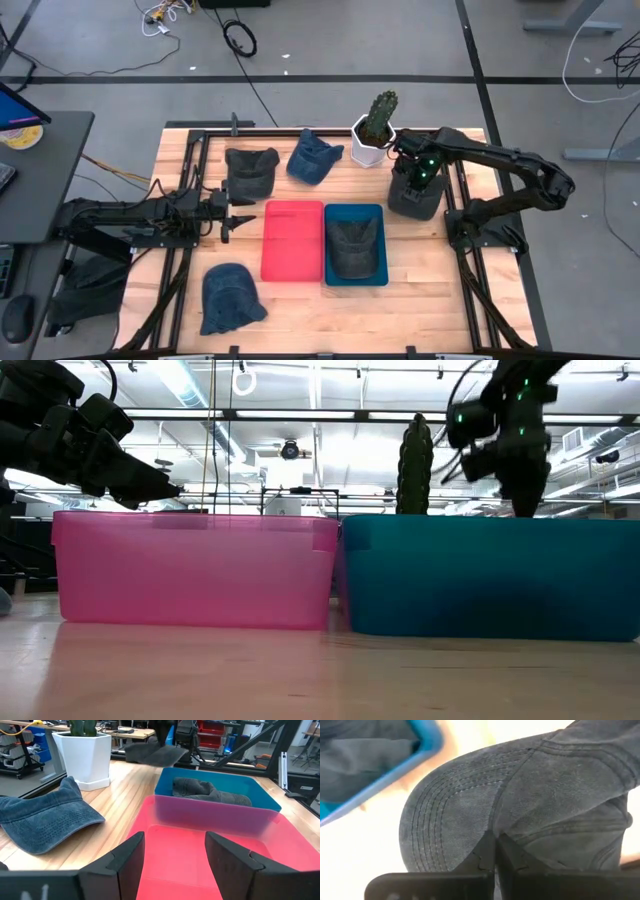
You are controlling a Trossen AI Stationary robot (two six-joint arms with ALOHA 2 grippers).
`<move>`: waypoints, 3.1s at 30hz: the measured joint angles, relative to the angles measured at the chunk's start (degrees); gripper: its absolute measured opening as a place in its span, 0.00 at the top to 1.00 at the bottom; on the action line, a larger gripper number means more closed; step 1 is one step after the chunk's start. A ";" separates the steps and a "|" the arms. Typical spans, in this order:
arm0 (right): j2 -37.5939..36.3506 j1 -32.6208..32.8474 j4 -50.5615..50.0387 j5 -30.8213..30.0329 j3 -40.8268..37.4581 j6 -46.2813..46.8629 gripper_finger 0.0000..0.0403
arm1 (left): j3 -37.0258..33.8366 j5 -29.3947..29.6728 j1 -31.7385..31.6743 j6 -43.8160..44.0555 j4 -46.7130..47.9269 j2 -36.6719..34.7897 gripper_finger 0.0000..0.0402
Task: Pick & Place hat
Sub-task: Put the right black cap into the blue bin, then put the black cap into the blue bin
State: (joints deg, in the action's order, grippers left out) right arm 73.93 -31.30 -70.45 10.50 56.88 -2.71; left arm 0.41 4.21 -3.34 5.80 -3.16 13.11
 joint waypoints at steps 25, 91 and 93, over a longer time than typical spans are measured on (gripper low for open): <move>11.52 41.07 6.27 -1.86 23.20 24.66 1.00 | -0.01 0.00 0.01 0.01 0.00 0.01 0.47; 17.65 44.15 28.77 -16.86 25.40 18.86 0.62 | -0.01 0.00 -0.01 0.00 0.00 -0.01 0.47; 15.53 45.61 31.26 -19.40 25.46 16.65 0.63 | 0.00 0.00 -0.01 0.00 0.00 -0.01 0.47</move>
State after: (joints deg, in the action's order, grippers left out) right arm 89.46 14.31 -39.19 -8.90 82.34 13.94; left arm 0.42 4.21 -3.36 5.80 -3.16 13.10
